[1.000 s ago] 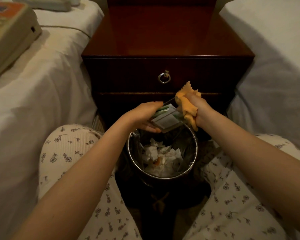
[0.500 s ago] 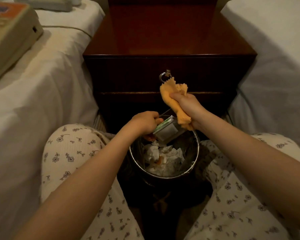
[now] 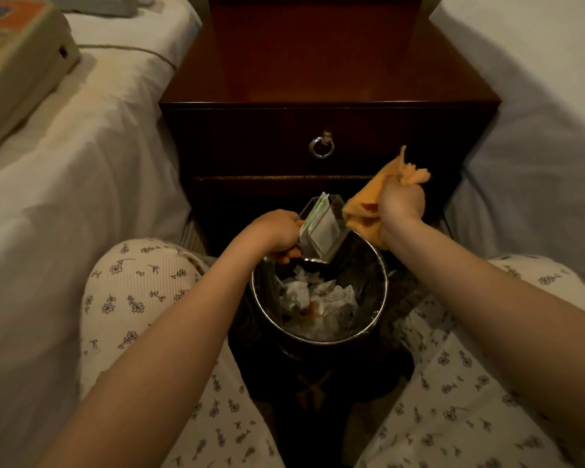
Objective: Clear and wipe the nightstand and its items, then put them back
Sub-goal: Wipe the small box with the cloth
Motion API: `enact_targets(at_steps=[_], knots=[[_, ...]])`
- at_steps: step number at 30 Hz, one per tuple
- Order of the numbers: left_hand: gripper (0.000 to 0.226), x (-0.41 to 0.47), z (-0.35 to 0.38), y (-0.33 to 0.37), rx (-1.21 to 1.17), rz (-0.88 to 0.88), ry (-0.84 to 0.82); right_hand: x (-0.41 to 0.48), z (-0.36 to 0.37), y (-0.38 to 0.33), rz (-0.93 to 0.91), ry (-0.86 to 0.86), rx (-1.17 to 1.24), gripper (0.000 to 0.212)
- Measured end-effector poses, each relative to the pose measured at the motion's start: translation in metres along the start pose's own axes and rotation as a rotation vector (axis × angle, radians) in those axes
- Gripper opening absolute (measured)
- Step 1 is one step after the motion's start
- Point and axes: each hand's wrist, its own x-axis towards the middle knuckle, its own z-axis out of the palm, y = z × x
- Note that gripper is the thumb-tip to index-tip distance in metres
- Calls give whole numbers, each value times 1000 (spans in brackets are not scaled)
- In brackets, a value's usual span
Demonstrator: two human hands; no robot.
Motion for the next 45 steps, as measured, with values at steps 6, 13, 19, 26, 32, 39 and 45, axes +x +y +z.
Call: enact_targets(at_steps=[6,13,19,26,32,39,45], knots=[[31,5,-1,0,-25,-42,125,-3,11,14,-105,-131,-314,39],[22,9,12,-10,293,-62,269,-27,31,40,-99,-309,-118,45],[22,7,4,-5,279,-23,262,-23,23,32,-55,-156,36,37],[25,-6,-4,-3,142,66,216,-23,24,40,470,-421,92,31],[33,-8,-7,-1,2,184,174,-23,27,49,494,-696,277,52],[39,-9,-16,-4,138,190,155,-22,22,28,397,-666,263,36],[39,-11,-20,-8,169,213,130,-11,15,15,354,-592,245,32]])
